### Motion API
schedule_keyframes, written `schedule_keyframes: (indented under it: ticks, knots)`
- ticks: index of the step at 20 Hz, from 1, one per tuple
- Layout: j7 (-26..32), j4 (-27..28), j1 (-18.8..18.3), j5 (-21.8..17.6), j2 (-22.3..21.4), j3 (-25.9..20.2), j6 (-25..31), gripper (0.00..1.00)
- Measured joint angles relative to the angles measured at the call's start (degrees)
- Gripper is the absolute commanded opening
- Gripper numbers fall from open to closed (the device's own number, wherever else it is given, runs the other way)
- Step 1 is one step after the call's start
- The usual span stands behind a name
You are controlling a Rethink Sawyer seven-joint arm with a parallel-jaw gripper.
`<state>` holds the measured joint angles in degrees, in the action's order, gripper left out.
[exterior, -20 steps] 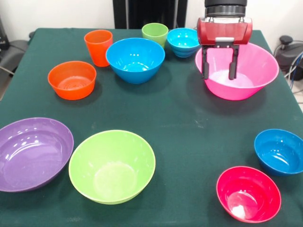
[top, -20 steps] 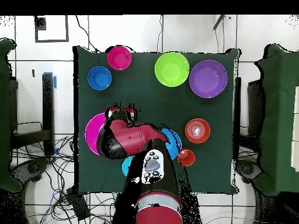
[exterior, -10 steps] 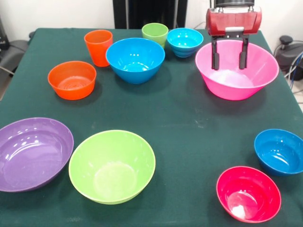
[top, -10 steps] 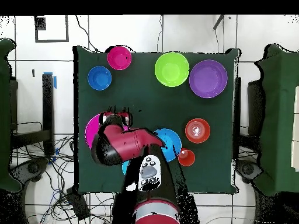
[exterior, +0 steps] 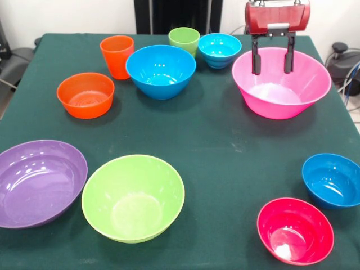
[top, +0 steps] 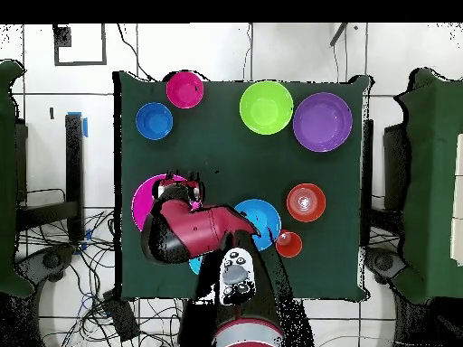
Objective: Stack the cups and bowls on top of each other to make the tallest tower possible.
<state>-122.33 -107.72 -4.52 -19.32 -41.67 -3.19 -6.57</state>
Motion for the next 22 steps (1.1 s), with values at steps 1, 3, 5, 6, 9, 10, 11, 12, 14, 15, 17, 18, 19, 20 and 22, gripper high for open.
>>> schedule_keyframes:
  ticks: [1,3,5,6,9,10,11,12,14,15,17,18,19,20,22]
  knots:
    - [0.00,-0.27,-0.33,0.00,-0.08,-0.30,0.01,1.00]
    - [0.00,-0.92,-1.28,0.00,-0.25,-1.15,0.01,1.00]
    - [0.00,-1.64,-2.54,0.01,-0.36,-2.06,0.00,1.00]
    - [0.00,-1.84,-2.83,0.00,-0.36,-2.23,0.01,1.00]
    - [0.00,-2.51,-3.68,0.00,-0.38,-2.67,0.01,1.00]
    - [0.00,-2.66,-3.83,0.01,-0.38,-2.77,0.00,1.00]
    - [0.00,-2.85,-3.99,0.00,-0.38,-2.89,0.00,1.00]
    - [0.00,-2.96,-4.06,0.01,-0.38,-2.95,0.00,1.00]
    - [0.00,-3.32,-4.18,0.01,-0.40,-3.22,0.01,1.00]
    - [0.00,-3.50,-4.18,0.01,-0.44,-3.39,0.00,1.00]
    - [0.00,-3.80,-4.17,0.01,-0.51,-3.69,0.01,1.00]
    - [0.00,-3.86,-4.17,0.01,-0.52,-3.79,0.00,1.00]
    - [0.00,-3.88,-4.16,0.00,-0.52,-3.84,0.01,1.00]
    - [0.00,-3.87,-4.14,0.01,-0.52,-3.91,0.00,1.00]
    - [0.00,-3.87,-4.10,0.01,-0.52,-3.93,0.00,1.00]
